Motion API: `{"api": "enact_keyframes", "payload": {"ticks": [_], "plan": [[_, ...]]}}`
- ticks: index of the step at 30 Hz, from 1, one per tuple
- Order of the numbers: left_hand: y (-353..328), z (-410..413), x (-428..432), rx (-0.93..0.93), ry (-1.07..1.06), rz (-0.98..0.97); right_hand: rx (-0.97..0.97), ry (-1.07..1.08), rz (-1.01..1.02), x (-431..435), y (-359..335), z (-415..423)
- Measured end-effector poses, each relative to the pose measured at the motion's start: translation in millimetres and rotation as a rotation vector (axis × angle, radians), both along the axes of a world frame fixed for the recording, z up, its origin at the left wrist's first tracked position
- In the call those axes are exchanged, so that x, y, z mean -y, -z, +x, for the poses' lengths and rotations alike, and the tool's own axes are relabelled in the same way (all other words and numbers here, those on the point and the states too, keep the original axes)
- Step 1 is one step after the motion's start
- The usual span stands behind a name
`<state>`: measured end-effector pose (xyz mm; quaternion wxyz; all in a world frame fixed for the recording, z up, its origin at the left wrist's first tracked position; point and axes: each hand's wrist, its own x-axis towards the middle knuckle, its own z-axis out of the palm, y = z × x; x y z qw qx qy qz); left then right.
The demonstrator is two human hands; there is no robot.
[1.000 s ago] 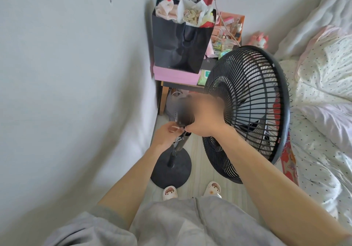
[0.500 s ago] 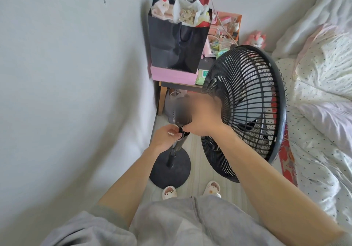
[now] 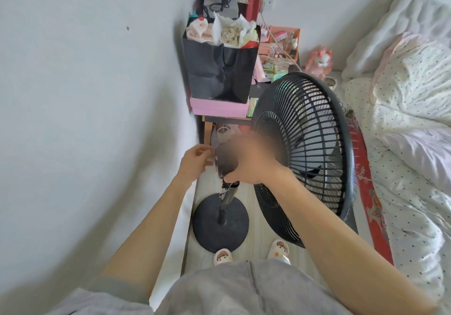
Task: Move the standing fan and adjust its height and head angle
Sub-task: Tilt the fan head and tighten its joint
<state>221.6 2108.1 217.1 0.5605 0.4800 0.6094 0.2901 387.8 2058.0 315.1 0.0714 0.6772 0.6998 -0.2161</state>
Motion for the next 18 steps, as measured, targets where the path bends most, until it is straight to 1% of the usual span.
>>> {"api": "enact_keyframes", "payload": {"ticks": [3,5,8,11,16,18], "plan": [[-23,5,-2,0.046,-0.032,0.037,0.002,-0.019,-0.038,3,-20,3],[-33,11,1,0.042,0.004,0.084,-0.009,-0.024,0.007,7,-39,5],[-45,24,13,0.001,0.112,0.156,-0.071,-0.001,0.179,15,-70,12],[-49,37,28,-0.077,0.166,0.228,-0.114,0.050,0.348,26,-98,24],[-49,45,38,-0.222,0.166,0.353,-0.073,0.143,0.573,44,-127,54],[-50,46,38,-0.248,0.161,0.375,-0.077,0.190,0.613,51,-130,70]]}}
